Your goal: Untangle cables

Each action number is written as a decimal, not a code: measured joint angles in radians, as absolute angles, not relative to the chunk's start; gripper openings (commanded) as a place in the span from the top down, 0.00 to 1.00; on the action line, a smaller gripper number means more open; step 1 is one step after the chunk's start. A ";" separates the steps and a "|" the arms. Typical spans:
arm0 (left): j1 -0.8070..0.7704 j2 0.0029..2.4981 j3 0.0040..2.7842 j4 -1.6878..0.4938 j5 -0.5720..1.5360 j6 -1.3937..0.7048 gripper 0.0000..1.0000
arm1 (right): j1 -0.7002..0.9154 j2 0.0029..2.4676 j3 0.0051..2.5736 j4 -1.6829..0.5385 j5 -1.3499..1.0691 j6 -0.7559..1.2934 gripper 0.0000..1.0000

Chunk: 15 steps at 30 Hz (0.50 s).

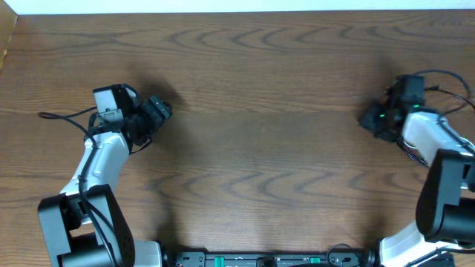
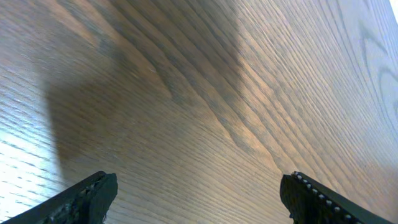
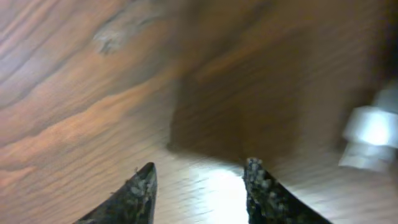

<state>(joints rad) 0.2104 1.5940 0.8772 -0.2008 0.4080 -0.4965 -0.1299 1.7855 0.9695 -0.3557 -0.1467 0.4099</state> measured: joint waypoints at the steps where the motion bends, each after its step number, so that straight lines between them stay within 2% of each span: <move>1: 0.203 1.594 0.877 -0.201 0.408 -0.497 0.07 | -0.109 1.785 0.948 -0.319 -0.147 0.409 0.51; 7: 0.166 1.594 0.877 -0.201 0.408 -0.497 0.06 | -0.005 1.758 0.841 -0.097 -0.139 0.405 0.40; 12: 0.142 1.594 0.877 -0.199 0.408 -0.497 0.05 | 0.035 1.746 0.813 -0.045 -0.134 0.401 0.18; 15: 0.133 1.594 0.877 -0.198 0.408 -0.497 0.06 | 0.035 1.744 0.813 -0.038 -0.137 0.390 0.13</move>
<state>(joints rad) 0.1329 1.5940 0.8772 -0.1982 0.4084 -0.4969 0.0349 1.7443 0.8131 -0.0383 -0.1371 0.3904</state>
